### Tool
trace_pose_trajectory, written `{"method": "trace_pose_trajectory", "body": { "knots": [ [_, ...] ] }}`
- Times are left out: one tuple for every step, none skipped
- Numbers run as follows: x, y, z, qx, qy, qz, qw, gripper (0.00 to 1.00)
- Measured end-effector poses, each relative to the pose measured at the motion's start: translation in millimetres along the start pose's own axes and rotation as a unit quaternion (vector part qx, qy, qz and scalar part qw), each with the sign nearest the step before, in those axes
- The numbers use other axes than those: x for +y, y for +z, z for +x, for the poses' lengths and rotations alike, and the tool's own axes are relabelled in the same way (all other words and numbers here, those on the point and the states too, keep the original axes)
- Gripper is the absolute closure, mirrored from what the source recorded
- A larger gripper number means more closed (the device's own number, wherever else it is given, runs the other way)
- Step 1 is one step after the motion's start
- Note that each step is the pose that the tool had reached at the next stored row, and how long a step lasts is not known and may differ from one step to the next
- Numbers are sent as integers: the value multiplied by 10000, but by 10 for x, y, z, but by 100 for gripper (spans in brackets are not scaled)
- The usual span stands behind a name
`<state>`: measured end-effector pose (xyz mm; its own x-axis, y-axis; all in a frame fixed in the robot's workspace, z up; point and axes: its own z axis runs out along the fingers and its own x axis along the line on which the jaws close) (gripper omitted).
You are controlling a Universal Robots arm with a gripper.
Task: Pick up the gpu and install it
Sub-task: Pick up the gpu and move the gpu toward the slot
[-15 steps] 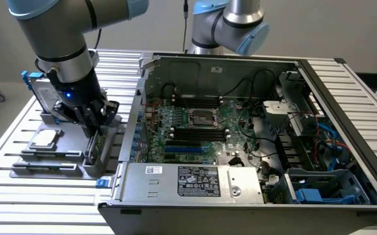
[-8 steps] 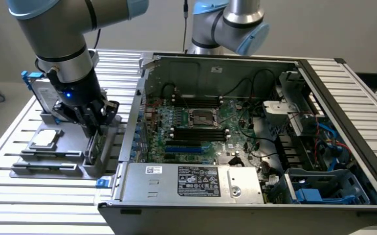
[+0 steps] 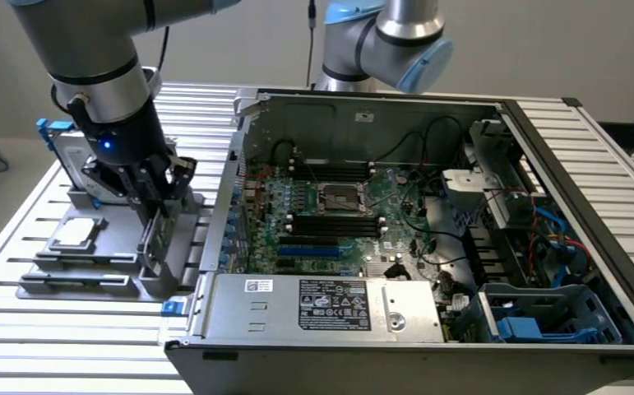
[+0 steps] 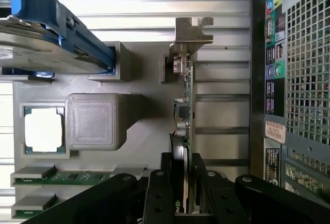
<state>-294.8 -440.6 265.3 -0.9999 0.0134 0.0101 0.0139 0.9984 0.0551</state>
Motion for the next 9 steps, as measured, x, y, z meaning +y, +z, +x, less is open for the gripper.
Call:
{"method": "trace_pose_trajectory", "body": {
  "knots": [
    [3,-45,1,0,0,-1,10000,73],
    [5,-90,1,0,0,-3,10000,73],
    [8,-137,1,0,0,-4,10000,73],
    [10,-182,2,1,0,-4,10000,73],
    [12,-227,2,0,-1,-5,10000,73],
    [15,-273,3,0,-1,-5,10000,73],
    [17,-318,3,1,-1,-5,10000,73],
    [20,-363,4,0,-1,-6,10000,73],
    [22,-408,4,1,-2,-5,10000,73]
  ]
}}
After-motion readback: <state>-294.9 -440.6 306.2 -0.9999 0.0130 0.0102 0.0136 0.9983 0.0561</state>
